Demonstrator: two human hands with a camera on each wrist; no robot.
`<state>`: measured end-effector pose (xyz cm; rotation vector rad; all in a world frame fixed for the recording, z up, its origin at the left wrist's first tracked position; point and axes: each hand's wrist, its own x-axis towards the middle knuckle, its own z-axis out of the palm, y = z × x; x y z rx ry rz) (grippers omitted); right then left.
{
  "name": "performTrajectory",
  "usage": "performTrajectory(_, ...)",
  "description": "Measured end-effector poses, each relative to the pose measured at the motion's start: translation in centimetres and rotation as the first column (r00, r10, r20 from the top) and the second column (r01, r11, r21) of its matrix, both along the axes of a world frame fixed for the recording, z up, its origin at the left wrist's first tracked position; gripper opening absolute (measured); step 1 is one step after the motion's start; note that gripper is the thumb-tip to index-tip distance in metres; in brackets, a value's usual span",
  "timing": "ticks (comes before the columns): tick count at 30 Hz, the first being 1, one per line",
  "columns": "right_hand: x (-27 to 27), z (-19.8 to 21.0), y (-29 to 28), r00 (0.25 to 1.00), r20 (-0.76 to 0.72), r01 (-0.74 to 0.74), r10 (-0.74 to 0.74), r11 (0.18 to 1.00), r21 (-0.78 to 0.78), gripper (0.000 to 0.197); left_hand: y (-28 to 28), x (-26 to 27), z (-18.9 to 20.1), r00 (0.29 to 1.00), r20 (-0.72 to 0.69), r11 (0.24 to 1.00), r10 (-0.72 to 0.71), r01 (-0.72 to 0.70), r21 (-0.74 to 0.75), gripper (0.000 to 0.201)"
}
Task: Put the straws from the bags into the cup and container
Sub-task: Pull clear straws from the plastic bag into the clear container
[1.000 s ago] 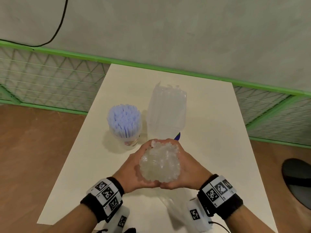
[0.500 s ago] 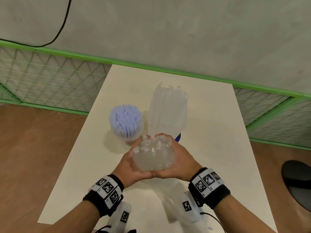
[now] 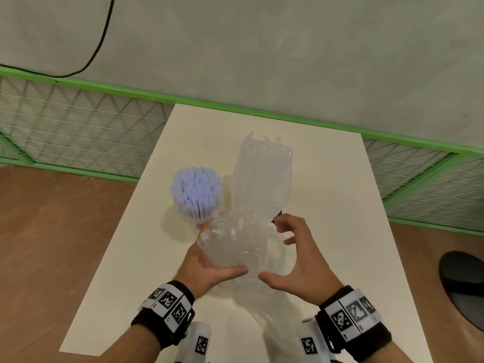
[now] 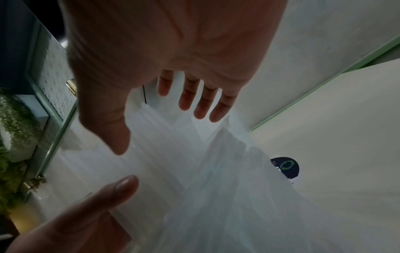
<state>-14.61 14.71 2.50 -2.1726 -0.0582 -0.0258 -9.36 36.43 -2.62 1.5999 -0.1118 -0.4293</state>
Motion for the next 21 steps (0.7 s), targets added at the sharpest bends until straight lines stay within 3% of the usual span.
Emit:
performTrajectory(3,-0.3,0.1,0.3,0.999,0.033,0.024,-0.024,1.000,-0.012,0.075,-0.1,0.0,0.1,1.000,0.000,1.000,0.008,-0.008,0.001,0.088)
performTrajectory(13,0.5,-0.3,2.0,0.990,0.133,0.056,-0.050,0.998,-0.037,0.055,-0.1,-0.1,-0.2,1.000,-0.003,1.000,0.003,-0.003,0.009,0.086)
performTrajectory(17,0.7,-0.7,2.1,0.977,0.212,0.051,-0.033,0.996,-0.079,0.034,-0.2,-0.1,-0.1,1.000,0.004,1.000,0.003,-0.003,0.003,0.082)
performTrajectory(21,0.5,-1.0,2.3,0.978,0.200,0.074,-0.062,0.996,-0.056,0.027,-0.2,-0.1,-0.1,1.000,0.013,1.000,-0.006,0.006,0.001,0.083)
